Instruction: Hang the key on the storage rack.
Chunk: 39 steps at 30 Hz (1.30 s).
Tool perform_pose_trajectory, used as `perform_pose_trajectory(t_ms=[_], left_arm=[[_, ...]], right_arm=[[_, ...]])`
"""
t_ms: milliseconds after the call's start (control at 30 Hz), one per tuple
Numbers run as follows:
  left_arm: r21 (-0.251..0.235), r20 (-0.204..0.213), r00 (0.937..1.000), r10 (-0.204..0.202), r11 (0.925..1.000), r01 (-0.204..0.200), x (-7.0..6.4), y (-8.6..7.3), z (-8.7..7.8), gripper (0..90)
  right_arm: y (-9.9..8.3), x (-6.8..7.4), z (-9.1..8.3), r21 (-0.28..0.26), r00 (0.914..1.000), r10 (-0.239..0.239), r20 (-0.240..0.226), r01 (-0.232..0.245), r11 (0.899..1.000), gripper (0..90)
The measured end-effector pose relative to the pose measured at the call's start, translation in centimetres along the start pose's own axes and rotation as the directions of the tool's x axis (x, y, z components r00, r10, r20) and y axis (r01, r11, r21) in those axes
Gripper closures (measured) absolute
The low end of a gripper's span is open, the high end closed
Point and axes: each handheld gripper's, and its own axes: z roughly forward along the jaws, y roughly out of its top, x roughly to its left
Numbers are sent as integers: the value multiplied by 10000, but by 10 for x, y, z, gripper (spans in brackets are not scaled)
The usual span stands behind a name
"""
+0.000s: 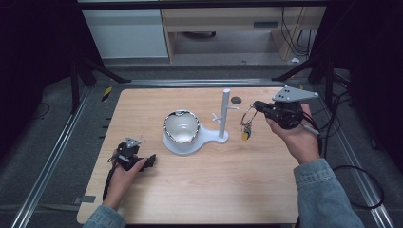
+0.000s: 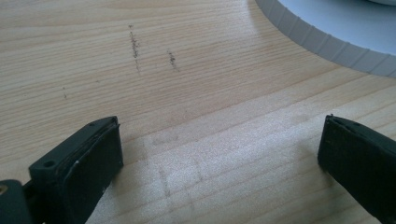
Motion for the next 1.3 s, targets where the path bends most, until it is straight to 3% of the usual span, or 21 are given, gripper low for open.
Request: perform_pose_trajectory(t_ms=[1300], left_arm=[[0,0,10000,0,10000,0,0,0,0,0]], right_arm=[[13,12,33,-135,9992,-48,-403,42,9999,889]])
